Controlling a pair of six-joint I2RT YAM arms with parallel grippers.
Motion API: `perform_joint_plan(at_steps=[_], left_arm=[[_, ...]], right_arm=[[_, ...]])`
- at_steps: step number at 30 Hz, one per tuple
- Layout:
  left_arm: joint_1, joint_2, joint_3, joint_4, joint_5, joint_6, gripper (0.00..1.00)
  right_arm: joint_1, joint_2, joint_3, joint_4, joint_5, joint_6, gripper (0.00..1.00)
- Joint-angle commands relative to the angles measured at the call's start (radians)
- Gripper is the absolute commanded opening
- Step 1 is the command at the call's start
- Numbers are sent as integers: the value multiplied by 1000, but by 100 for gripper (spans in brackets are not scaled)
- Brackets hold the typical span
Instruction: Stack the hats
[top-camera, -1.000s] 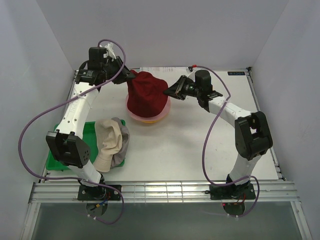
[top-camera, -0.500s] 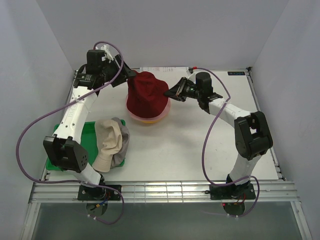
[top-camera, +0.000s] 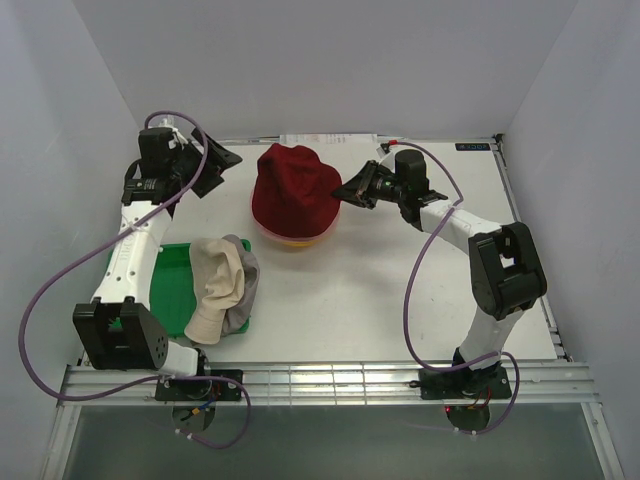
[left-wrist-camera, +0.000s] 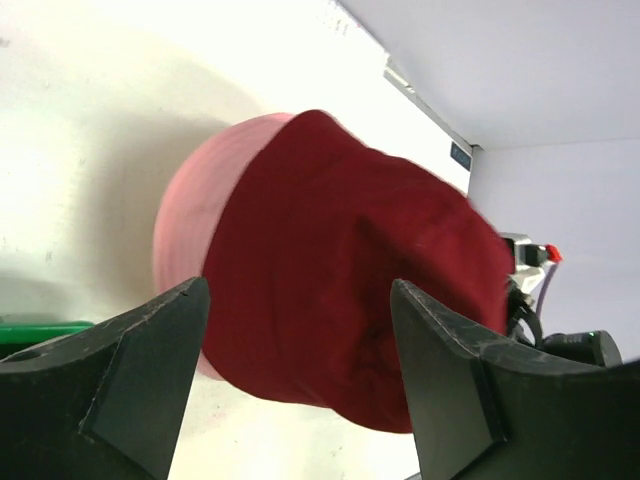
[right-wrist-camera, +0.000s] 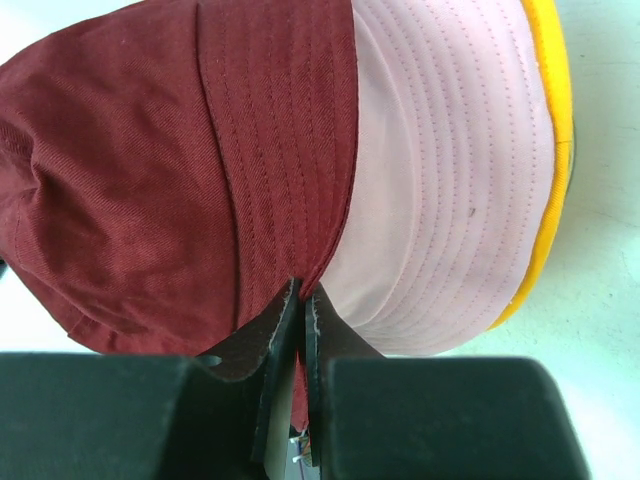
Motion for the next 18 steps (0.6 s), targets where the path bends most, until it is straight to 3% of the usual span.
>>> perform_joint_plan(at_steps=[1,7,18], left_arm=[[16,-16,-75,94,89,-54,82],[50,29,-193,206,190,-99,81],[53,84,-322,354,255,-209,79]], right_arm=[[-8,-21,-6,26,-16,-23,10],[-10,-18,-5,21,-19,-26,10],[-15,-15,-26,35,-26,-18,9]])
